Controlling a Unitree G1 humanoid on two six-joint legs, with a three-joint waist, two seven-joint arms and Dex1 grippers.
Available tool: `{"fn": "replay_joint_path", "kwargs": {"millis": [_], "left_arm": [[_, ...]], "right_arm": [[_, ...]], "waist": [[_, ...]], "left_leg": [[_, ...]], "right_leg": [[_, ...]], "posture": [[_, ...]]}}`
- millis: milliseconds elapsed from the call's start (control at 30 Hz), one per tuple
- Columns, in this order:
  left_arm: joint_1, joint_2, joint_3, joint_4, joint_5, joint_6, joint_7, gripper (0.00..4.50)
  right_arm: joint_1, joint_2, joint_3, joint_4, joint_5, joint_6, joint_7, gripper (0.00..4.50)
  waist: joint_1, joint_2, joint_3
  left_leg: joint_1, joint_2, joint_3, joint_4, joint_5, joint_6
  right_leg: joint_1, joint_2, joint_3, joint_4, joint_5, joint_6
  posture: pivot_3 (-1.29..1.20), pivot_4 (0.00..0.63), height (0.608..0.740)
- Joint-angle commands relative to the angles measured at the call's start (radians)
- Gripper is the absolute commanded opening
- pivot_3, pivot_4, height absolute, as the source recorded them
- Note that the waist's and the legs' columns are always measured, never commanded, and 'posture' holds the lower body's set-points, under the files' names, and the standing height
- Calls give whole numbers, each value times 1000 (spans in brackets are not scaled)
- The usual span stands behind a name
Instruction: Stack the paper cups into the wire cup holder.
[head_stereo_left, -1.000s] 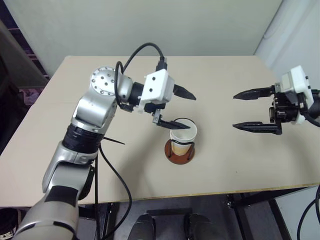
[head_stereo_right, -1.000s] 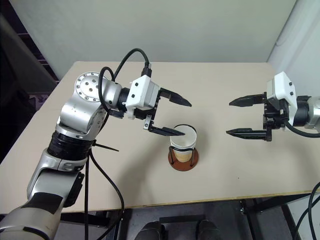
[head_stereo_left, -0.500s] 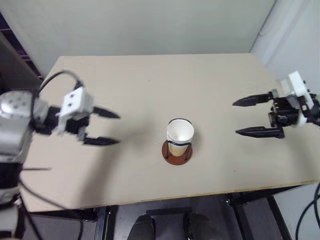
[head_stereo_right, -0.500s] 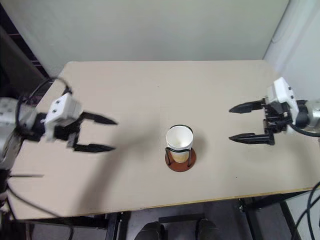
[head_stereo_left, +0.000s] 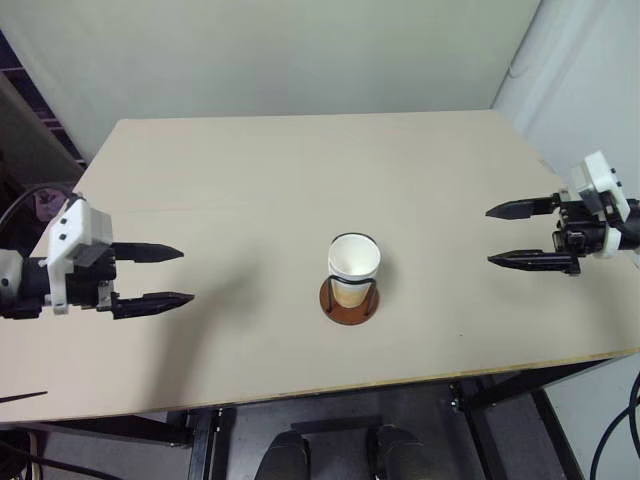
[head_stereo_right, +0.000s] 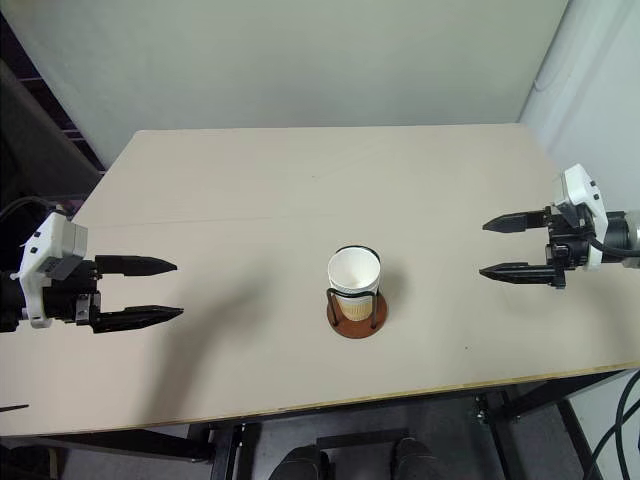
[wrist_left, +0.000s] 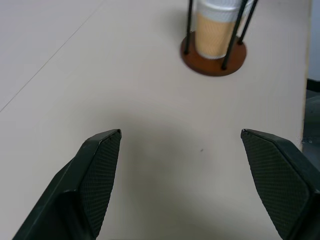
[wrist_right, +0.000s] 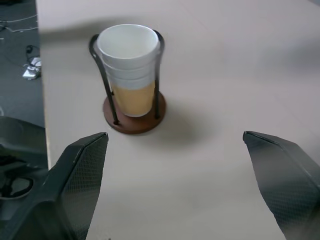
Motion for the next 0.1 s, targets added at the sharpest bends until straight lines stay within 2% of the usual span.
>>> {"fn": "replay_joint_path", "kwargs": {"millis": [33,100], "left_arm": [[14,12,48,-23,-22,2,11,4104],[20,14,50,-28,-28,4,17,4104]], "right_arm": [[-39,-4,-8,10,-8,-16,14,4500],[-48,0,-5,19,-13,-18,18,4500]], "waist": [[-1,0,0],[-2,0,0]], "left_leg": [[1,0,0,0,0,0],[1,1,0,-1,0,0]], "right_leg": [[0,0,1,0,0,0],[0,1,1,0,0,0]], "posture": [[0,150,740],[0,150,740]]}}
